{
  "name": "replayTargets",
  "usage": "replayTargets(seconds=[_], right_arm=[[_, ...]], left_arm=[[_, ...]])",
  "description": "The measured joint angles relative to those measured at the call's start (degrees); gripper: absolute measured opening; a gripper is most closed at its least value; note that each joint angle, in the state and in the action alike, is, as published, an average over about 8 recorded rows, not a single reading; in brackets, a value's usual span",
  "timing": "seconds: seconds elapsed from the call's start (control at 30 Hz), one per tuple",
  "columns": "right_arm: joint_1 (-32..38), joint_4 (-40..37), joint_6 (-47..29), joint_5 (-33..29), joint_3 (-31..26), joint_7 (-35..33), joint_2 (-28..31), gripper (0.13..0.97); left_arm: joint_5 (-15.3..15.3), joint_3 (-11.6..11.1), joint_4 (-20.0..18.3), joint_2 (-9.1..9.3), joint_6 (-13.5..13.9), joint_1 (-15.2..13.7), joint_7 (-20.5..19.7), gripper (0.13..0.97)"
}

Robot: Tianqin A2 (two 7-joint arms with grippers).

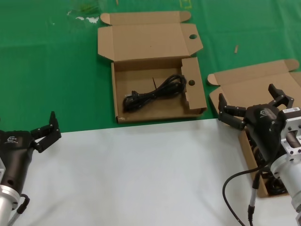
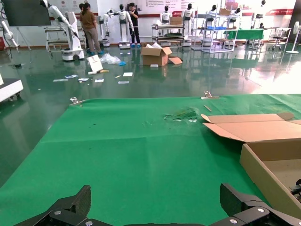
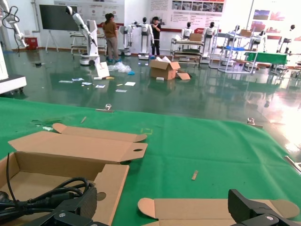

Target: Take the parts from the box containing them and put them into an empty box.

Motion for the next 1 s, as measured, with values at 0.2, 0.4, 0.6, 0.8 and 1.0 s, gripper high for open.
replayTargets(seconds=[0.2, 0.4, 0.6, 0.8, 1.0], right_arm=[[0.00, 0.00, 0.00, 0.00, 0.00, 0.00, 0.00, 0.966], [0.00, 0.00, 0.00, 0.00, 0.00, 0.00, 0.00, 0.966], [0.00, 0.00, 0.00, 0.00, 0.00, 0.00, 0.00, 0.966], [0.00, 0.00, 0.00, 0.00, 0.00, 0.00, 0.00, 0.966], [0.00, 0.00, 0.00, 0.00, 0.00, 0.00, 0.00, 0.966]], left_arm=[[0.00, 0.00, 0.00, 0.00, 0.00, 0.00, 0.00, 0.966], [0.00, 0.00, 0.00, 0.00, 0.00, 0.00, 0.00, 0.966], [0.00, 0.00, 0.00, 0.00, 0.00, 0.00, 0.00, 0.966], [0.00, 0.00, 0.00, 0.00, 0.00, 0.00, 0.00, 0.966], [0.00, 0.00, 0.00, 0.00, 0.00, 0.00, 0.00, 0.966]])
